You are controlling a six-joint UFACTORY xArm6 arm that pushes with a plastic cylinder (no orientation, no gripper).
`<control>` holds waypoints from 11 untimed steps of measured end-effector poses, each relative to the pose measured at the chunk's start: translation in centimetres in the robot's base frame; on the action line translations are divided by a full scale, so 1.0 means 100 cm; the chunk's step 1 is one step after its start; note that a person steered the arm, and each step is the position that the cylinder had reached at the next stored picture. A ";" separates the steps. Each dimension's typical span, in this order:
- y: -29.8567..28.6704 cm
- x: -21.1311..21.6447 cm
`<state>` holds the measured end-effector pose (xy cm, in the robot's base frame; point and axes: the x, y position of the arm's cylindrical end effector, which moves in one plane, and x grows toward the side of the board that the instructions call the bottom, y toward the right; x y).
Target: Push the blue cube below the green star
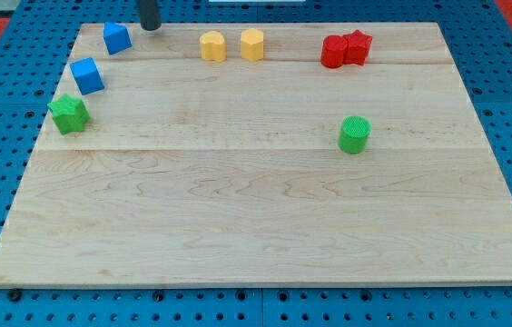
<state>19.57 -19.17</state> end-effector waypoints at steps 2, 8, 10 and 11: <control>-0.053 0.017; 0.007 0.234; 0.005 0.169; -0.020 0.211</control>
